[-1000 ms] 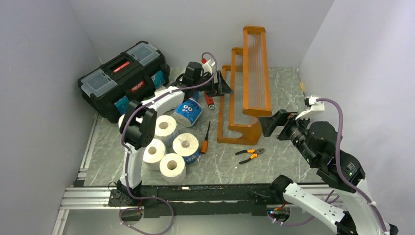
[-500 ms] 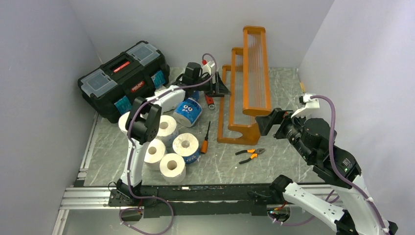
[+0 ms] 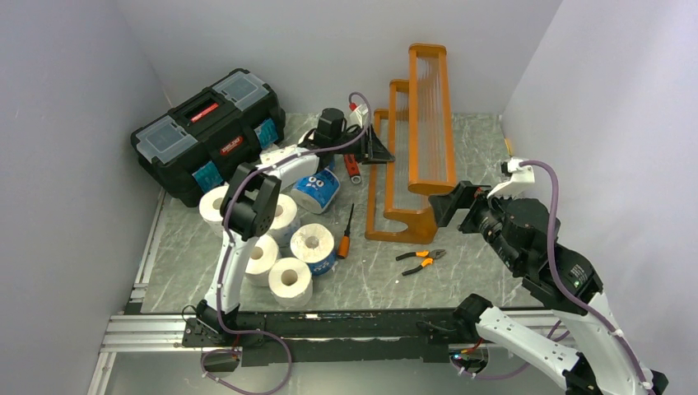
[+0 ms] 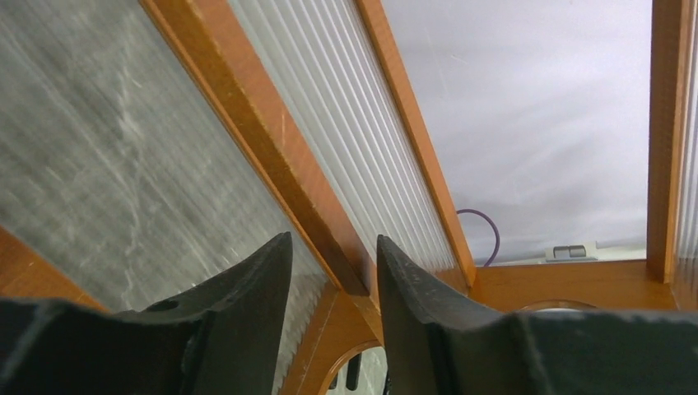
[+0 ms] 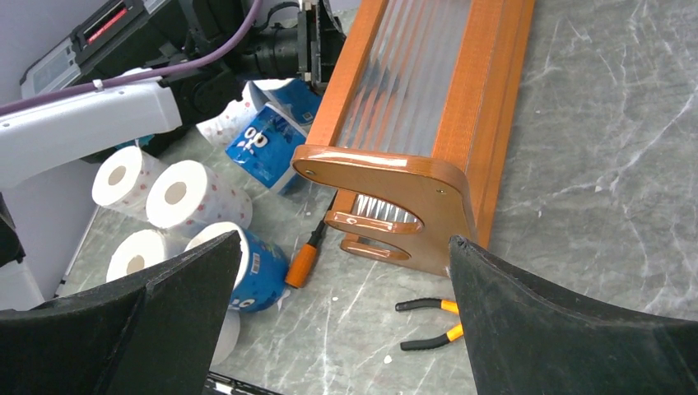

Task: Place and organize the paper towels onto the shelf
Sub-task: Adjust the shelf at the center of the board.

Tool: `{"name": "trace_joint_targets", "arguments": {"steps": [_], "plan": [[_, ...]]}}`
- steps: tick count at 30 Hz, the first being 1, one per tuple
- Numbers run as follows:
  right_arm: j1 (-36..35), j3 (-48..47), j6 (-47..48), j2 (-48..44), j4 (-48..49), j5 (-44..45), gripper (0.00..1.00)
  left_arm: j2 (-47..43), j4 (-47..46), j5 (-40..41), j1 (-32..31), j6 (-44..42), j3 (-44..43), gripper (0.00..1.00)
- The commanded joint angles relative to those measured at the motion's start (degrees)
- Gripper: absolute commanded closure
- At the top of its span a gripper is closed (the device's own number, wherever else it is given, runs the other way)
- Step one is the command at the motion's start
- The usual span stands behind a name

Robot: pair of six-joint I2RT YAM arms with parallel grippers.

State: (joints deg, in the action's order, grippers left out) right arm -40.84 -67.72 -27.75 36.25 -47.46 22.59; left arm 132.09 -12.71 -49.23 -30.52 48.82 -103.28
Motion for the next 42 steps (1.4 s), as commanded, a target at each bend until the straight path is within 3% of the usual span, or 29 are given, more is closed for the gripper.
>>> {"name": "trace_joint_targets", "arguments": {"steps": [1,10,16,19,33,42], "plan": [[-0.25,0.05,-1.15,-0.87,1.87,1.47,0.01,1.05,-8.12,-3.17,-0.89,3.71,-2.16,0.57],[-0.18,0.05,-1.67,-1.66,1.44,1.87,0.01,-1.19,-15.96,-3.98,-1.81,7.72,1.64,1.00],[-0.23,0.46,-2.11,-2.11,1.46,1.67,0.01,-5.05,-23.42,-1.96,-2.20,11.37,7.64,1.00],[-0.23,0.62,-2.35,-2.44,1.48,1.62,0.01,-7.90,-32.40,0.37,-2.54,15.36,12.33,1.00],[-0.24,1.08,-3.51,-2.84,0.06,4.01,0.01,-13.97,-55.39,27.25,-7.93,24.02,29.44,1.00],[-0.19,0.42,-6.72,-2.49,-4.20,11.90,0.01,-12.18,-61.63,37.71,-8.64,25.72,32.62,1.00]]}}
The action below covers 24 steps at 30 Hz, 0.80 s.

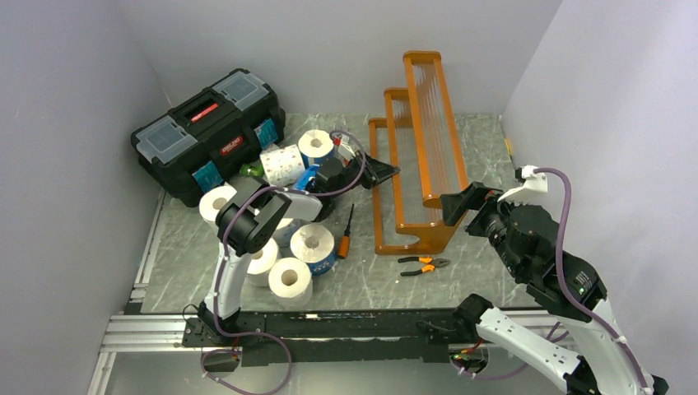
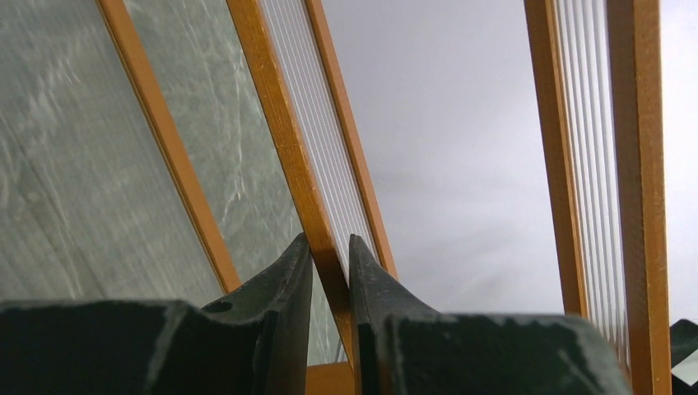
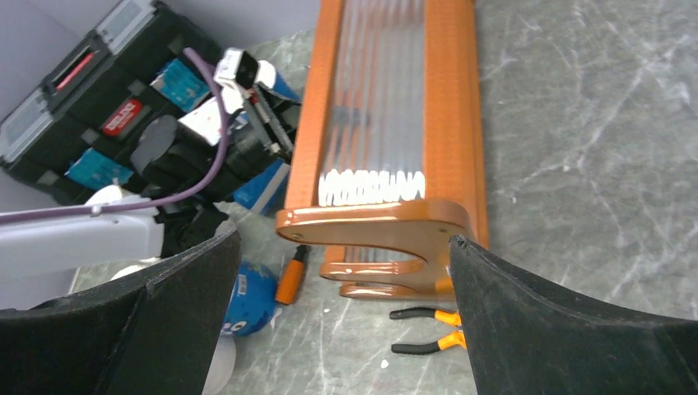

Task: Place and organize the paper towels onto the shelf
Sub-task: Adjust the shelf at the center of the board.

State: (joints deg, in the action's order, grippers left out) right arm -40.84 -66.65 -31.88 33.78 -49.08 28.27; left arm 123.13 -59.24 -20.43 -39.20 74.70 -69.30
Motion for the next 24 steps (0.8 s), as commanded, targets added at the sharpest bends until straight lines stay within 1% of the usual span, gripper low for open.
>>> {"name": "trace_joint_targets", "arguments": {"steps": [1,5,9,18,24], "plan": [[-0.25,-0.67,-3.14,0.22,-3.15,7.48,0.01,-2.82,-15.55,9.90,-0.24,0.00,-1.44,1.00],[-0.16,-0.69,-4.59,1.01,-5.00,11.24,0.00,-1.41,-15.05,12.42,-1.24,-0.16,-3.05,1.00],[-0.21,1.00,-4.49,0.50,-3.45,10.09,0.00,-0.78,-14.64,12.96,-2.04,-0.70,-4.16,1.00],[-0.21,6.00,-6.89,2.93,-1.02,6.98,0.00,-0.88,-16.17,13.51,-2.87,-0.51,-1.23,1.00],[-0.26,8.70,-10.60,2.41,-2.81,10.03,0.00,-1.47,-15.87,12.65,-3.59,-1.42,0.39,1.00]]}}
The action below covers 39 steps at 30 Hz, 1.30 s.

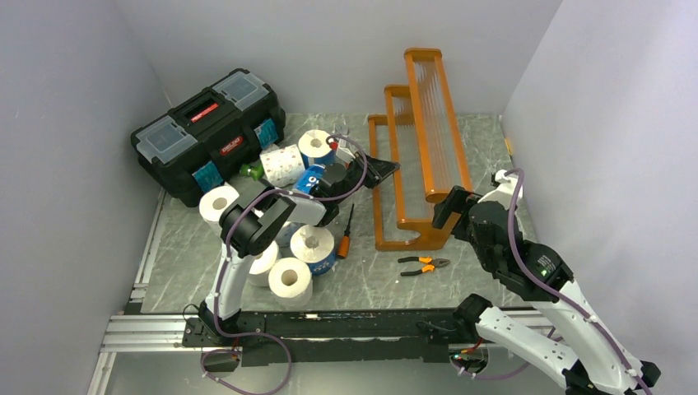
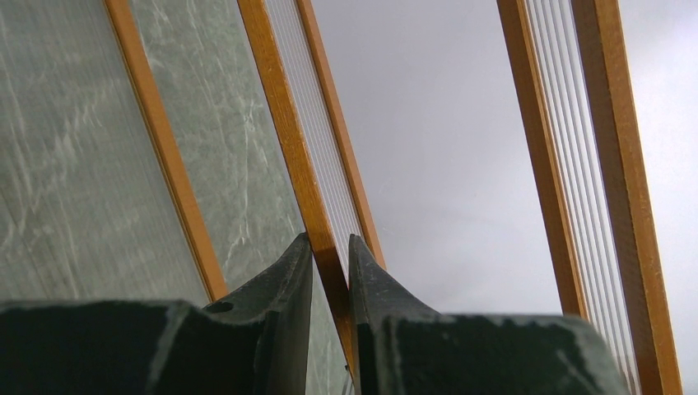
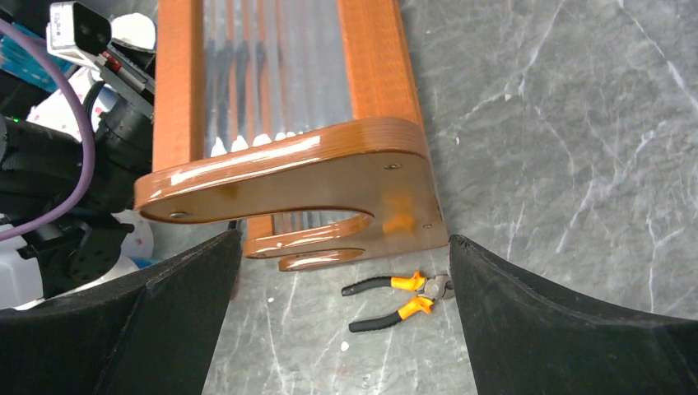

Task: Place and organize the paper towels onto the shelf
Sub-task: Adjust the shelf at the center of the board.

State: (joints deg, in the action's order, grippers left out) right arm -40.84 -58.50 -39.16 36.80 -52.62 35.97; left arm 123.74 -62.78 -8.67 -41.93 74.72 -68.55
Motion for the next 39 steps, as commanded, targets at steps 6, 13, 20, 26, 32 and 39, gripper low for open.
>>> {"name": "trace_joint_targets", "arguments": {"steps": [6,13,20,26,32,39], "plan": [[-0.17,2.32,-2.20,-0.92,2.83,0.75,0.00,-1.63,-11.40,0.32,-1.64,-1.72,0.39,1.00],[-0.16,3.08,-8.13,1.49,-2.05,7.31,0.00,-1.02,-9.25,-0.33,-3.30,-2.92,-0.08,1.00],[-0.15,1.86,-10.23,-0.96,-4.14,11.62,0.00,0.73,-6.50,-0.96,-5.63,-4.00,-2.45,1.00],[-0.20,-0.01,-9.76,-2.03,-5.63,14.23,0.00,2.10,-3.68,-1.00,-7.68,-5.10,-5.23,1.00],[-0.13,-1.70,-7.17,-3.62,-5.22,13.66,0.00,2.86,-0.33,-0.87,-9.58,-6.42,-8.21,1.00],[-0.15,-5.39,-0.22,-3.49,-2.57,4.76,0.00,-0.43,4.96,-3.24,-7.47,-6.49,-5.82,0.73]]}}
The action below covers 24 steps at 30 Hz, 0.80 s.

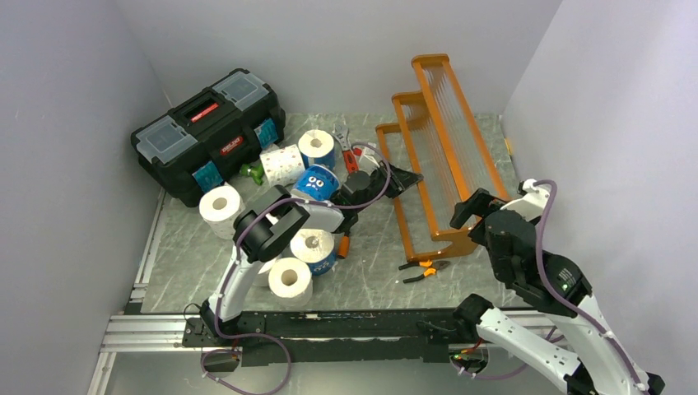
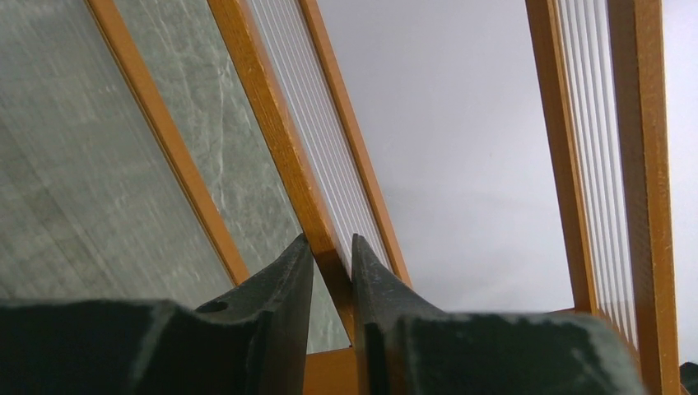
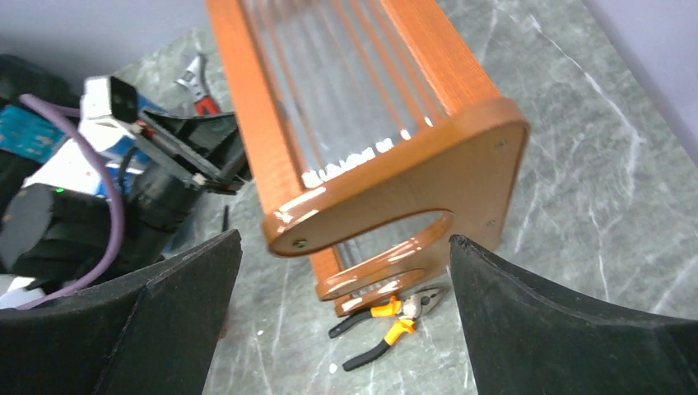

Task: Place and organize the paper towels onto the shelf
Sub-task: Adjust the shelf at the center of the board.

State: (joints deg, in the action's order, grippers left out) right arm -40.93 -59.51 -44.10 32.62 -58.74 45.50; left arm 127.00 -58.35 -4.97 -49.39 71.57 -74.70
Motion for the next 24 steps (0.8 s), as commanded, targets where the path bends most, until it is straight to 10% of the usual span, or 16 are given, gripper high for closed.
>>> {"name": "trace_joint_targets", "arguments": {"steps": [1,6,7,8,24], "plan": [[-0.05,-5.18,5.60,1.30,3.35,-5.87,0.00,-4.40,1.27,-7.81,0.80,-3.10,1.15,0.66],[-0.16,-7.48,8.12,2.83,3.19,-10.12,0.00,-8.52,6.09,-11.11,4.16,-4.69,4.19,0.35],[-0.10,-7.63,8.43,2.95,3.24,-10.55,0.00,-9.24,7.83,-11.73,4.64,-5.67,3.99,0.07],[-0.13,-7.80,8.85,2.97,3.34,-10.86,0.00,-9.79,9.83,-12.45,5.15,-6.78,3.50,0.01],[-0.12,-7.54,12.72,-0.11,6.27,-13.41,0.00,3.17,34.25,-29.99,14.14,-16.50,-25.59,0.09]]}}
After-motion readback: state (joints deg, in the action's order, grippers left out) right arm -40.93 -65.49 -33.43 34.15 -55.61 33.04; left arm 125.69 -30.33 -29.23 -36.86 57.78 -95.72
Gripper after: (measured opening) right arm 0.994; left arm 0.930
